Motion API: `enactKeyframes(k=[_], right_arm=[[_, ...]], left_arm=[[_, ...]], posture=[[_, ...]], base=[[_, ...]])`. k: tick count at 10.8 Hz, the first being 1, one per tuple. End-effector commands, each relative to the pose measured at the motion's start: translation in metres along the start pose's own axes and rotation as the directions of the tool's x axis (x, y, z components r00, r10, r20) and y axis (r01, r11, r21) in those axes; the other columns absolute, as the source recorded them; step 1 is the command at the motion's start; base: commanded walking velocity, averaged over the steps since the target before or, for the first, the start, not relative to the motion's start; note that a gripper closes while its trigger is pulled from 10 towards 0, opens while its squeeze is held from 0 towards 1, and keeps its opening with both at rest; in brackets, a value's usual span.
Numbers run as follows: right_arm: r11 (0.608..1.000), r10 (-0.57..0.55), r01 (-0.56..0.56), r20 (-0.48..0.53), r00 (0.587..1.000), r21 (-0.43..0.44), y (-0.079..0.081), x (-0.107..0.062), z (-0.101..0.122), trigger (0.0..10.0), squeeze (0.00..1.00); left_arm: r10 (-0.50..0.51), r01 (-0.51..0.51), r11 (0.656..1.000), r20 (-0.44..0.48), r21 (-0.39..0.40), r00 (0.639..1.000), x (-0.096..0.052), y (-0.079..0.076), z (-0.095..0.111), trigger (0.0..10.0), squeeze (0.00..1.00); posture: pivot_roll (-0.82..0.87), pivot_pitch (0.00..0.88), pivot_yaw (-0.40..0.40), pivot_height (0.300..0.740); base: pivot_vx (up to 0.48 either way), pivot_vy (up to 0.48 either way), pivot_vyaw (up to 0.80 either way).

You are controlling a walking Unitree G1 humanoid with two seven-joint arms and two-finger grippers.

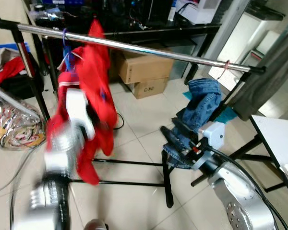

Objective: Hang hanger

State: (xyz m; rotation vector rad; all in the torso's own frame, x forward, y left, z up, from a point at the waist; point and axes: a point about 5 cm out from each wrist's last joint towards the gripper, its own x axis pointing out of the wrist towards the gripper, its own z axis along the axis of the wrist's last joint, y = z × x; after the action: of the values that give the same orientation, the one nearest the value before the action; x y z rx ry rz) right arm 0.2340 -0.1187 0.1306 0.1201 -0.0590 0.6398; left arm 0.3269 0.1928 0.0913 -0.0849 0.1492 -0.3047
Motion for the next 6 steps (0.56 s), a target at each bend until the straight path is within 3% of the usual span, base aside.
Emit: enactKeyframes(k=[1,4,6], right_arm=[[0.999,-0.042,0.042,-0.01,0.999,-0.024,-0.008,-0.004,-0.002,10.0,0.0],[0.997,-0.071,0.07,-0.045,0.996,-0.031,-0.016,-0.007,-0.024,10.0,0.0],[0.996,-0.089,0.087,-0.051,0.995,-0.031,-0.019,-0.01,-0.033,10.0,0.0]], left_arm=[[-0.034,0.032,0.999,0.05,0.023,0.998,0.004,-0.007,0.015,10.0,0.0],[-0.013,0.013,1.0,0.042,0.007,0.999,-0.028,-0.019,-0.009,10.0,0.0],[0.048,-0.049,0.998,0.033,0.046,0.998,-0.048,-0.023,-0.028,10.0,0.0]], posture=[[0.12,0.0,-0.121,0.74],[0.15,0.0,-0.114,0.74],[0.15,0.0,-0.111,0.74]], base=[[0.0,0.0,0.0],[0.0,0.0,0.0],[0.0,0.0,0.0]])
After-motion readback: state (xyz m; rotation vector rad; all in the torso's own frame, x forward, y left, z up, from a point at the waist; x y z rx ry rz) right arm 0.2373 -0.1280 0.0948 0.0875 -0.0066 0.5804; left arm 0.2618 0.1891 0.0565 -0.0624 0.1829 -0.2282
